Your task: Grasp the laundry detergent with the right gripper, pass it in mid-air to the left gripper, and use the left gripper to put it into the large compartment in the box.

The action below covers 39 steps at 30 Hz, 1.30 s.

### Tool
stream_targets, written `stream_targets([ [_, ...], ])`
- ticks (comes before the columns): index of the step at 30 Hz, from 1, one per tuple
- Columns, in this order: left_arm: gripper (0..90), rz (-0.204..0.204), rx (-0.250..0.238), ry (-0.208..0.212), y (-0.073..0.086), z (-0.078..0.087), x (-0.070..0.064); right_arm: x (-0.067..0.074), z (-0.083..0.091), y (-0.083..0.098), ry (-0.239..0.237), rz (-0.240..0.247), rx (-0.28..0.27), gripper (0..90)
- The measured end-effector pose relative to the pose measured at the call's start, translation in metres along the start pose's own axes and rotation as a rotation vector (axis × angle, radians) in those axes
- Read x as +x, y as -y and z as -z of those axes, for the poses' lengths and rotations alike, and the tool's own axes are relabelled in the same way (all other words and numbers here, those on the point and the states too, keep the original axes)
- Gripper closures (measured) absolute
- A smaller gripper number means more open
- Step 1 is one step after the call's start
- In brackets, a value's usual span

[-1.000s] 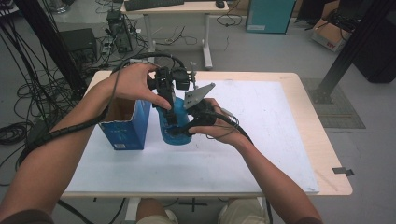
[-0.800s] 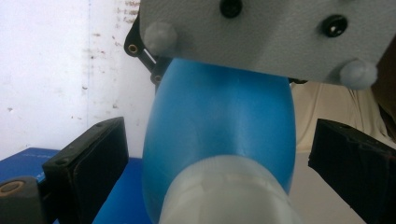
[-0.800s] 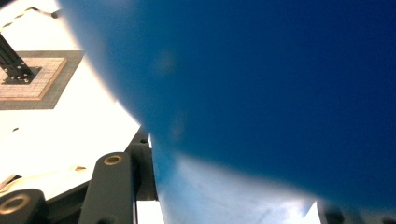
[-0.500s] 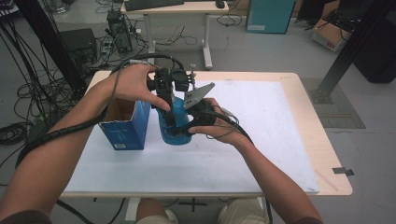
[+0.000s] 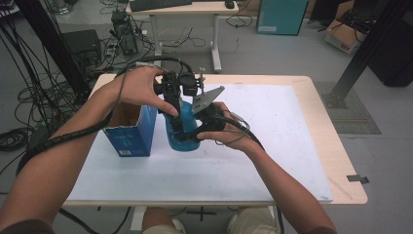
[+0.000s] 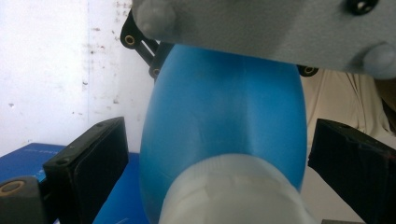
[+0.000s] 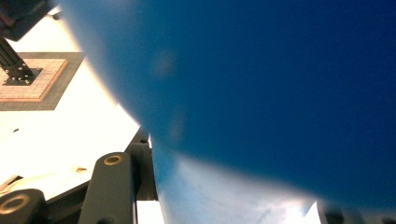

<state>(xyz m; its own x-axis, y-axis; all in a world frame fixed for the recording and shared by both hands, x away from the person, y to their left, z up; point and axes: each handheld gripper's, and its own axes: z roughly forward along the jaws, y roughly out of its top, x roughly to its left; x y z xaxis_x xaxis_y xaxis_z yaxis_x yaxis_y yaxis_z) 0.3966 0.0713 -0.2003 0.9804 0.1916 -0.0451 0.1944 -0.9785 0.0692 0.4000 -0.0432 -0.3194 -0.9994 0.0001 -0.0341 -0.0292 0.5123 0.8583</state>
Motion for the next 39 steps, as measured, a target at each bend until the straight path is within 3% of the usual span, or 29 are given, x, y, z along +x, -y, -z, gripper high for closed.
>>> stream_targets([
  [3, 5.3, -0.001, 0.001, 0.002, -0.0001, 0.0001, 0.0001, 0.0000, 0.0005, 0.0000, -0.001, -0.001, -0.001, 43.6],
  [4, 5.3, 0.020, -0.014, 0.016, -0.0001, -0.0009, -0.0015, 0.0001, 0.0005, 0.0000, -0.002, -0.001, -0.002, 43.6],
  [6, 5.3, -0.002, 0.001, 0.018, -0.0003, -0.0007, 0.0000, 0.0000, 0.0003, 0.0000, -0.003, -0.002, -0.002, 43.5],
  [10, 5.5, 0.002, 0.012, 0.020, -0.0005, -0.0005, 0.0002, -0.0015, 0.0008, 0.0001, 0.010, 0.021, -0.006, 43.5],
  [12, 5.6, 0.001, 0.011, 0.014, -0.0002, 0.0000, 0.0002, 0.0012, 0.0005, 0.0002, -0.009, -0.018, 0.009, 43.6],
  [13, 5.7, 0.002, 0.010, 0.016, -0.0002, 0.0001, 0.0002, -0.0004, 0.0001, 0.0001, -0.003, 0.002, -0.002, 43.6],
  [39, 7.4, -0.015, 0.021, -0.001, -0.0007, -0.0013, 0.0008, 0.0014, 0.0004, -0.0013, -0.006, -0.001, 0.000, 43.5],
])
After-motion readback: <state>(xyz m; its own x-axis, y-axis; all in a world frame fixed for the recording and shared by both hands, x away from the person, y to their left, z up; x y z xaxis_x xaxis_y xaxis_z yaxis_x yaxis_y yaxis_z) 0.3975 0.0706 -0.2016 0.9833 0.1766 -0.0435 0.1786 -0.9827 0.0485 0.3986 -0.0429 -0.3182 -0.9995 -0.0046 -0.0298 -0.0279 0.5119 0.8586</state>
